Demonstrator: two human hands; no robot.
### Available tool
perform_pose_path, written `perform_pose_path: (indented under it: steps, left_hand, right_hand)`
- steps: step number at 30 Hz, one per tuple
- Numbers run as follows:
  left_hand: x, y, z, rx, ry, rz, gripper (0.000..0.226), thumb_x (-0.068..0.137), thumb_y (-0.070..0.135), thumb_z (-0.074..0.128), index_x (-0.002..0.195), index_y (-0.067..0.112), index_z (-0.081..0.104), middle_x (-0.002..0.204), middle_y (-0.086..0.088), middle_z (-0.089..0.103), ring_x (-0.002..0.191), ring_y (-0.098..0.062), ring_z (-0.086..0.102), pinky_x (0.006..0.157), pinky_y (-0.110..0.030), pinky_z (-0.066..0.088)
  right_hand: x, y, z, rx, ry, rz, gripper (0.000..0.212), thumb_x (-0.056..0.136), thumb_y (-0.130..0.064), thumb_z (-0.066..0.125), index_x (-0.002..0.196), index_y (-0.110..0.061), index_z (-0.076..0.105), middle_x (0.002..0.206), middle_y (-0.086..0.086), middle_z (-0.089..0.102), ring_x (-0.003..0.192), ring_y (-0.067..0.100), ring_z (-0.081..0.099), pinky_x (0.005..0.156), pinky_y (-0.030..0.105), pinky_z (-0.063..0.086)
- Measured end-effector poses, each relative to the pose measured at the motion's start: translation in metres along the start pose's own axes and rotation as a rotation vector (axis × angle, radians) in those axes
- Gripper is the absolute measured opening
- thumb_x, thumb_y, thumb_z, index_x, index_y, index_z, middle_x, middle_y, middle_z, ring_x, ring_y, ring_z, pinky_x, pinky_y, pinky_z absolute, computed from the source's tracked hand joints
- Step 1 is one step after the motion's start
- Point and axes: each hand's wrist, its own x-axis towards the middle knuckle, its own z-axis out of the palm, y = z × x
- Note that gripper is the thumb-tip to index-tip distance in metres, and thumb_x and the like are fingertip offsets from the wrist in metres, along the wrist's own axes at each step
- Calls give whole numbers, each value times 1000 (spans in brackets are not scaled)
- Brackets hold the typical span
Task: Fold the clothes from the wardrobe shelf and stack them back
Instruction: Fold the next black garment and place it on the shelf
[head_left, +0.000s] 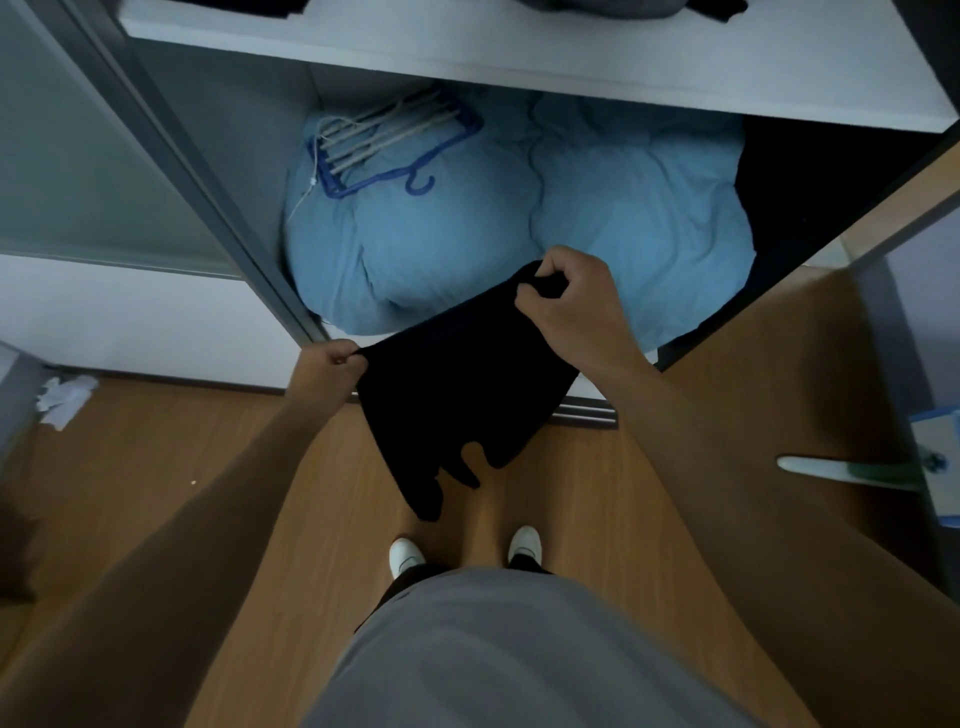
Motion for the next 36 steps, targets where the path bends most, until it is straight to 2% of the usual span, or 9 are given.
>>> perform_pose_path:
  steps: [5, 7, 11, 15, 18, 24, 27, 30, 36]
  left_hand:
    - [-1, -22, 3, 132, -10, -39, 28, 83, -10, 47, 56, -4, 44, 58, -10, 42, 59, -19, 38, 60, -32, 30]
    - [0, -21, 5, -17, 125, -150, 36, 85, -9, 41, 53, 7, 41, 57, -7, 41, 58, -18, 38, 60, -32, 30]
    - [7, -8, 1, -148, 314, -183, 36, 87, -2, 39, 55, 13, 43, 59, -7, 42, 65, -21, 42, 61, -32, 33]
    - [6, 6, 0, -60, 264, 0, 23, 82, 0, 37, 62, -1, 50, 62, -9, 47, 62, -18, 46, 57, -30, 34]
    - [3, 15, -3, 21, 228, 125, 25, 79, 0, 37, 59, 5, 51, 61, -8, 49, 60, -16, 48, 56, -28, 36]
    - [-4, 29, -7, 17, 188, 162, 21, 75, 2, 34, 57, 2, 46, 57, -13, 46, 56, -18, 45, 54, -32, 35]
    - [-6, 33, -12, 34, 198, 183, 22, 76, 2, 35, 58, 1, 49, 58, -19, 49, 56, -18, 47, 53, -32, 37]
    - [-8, 40, -13, 69, 176, 223, 22, 75, 2, 36, 58, 3, 49, 57, -17, 48, 55, -13, 45, 52, -28, 35]
    - [-11, 53, -1, 148, 31, 297, 21, 81, -7, 40, 63, -8, 50, 59, -22, 49, 57, -18, 45, 53, -27, 33]
  right_hand:
    - [-3, -8, 4, 73, -174, -109, 17, 80, -6, 72, 73, -3, 56, 69, 1, 54, 64, 5, 49, 62, 19, 40]
    - [-6, -7, 5, -6, -348, -155, 12, 81, -6, 71, 90, -7, 63, 88, -2, 63, 82, 0, 56, 76, 9, 40]
    - [-6, 7, -1, -378, -661, -15, 46, 91, -12, 62, 137, -14, 55, 141, 2, 55, 129, 12, 48, 102, 14, 30]
    - [-3, 16, -3, -491, -723, 101, 17, 85, -17, 61, 92, -15, 76, 88, 0, 70, 75, 8, 60, 65, 24, 44]
    - [-1, 19, 1, -468, -599, 90, 30, 76, -17, 59, 51, -17, 43, 52, 2, 39, 48, 12, 37, 50, 30, 28]
    - [-3, 8, 20, -31, -367, 185, 31, 82, -4, 43, 54, -17, 42, 50, -3, 35, 48, 9, 36, 53, 31, 25]
    - [-5, -2, 18, -2, -489, 263, 39, 83, -44, 55, 50, -21, 53, 45, -14, 50, 42, 2, 49, 58, 28, 34]
    - [-14, -15, 16, -156, -811, 172, 28, 68, -84, 58, 74, -58, 67, 67, -38, 64, 62, -21, 60, 59, 10, 42]
    - [-8, -19, 25, -426, -946, 161, 19, 81, -28, 70, 66, -20, 62, 65, -5, 62, 59, 10, 60, 48, 20, 38]
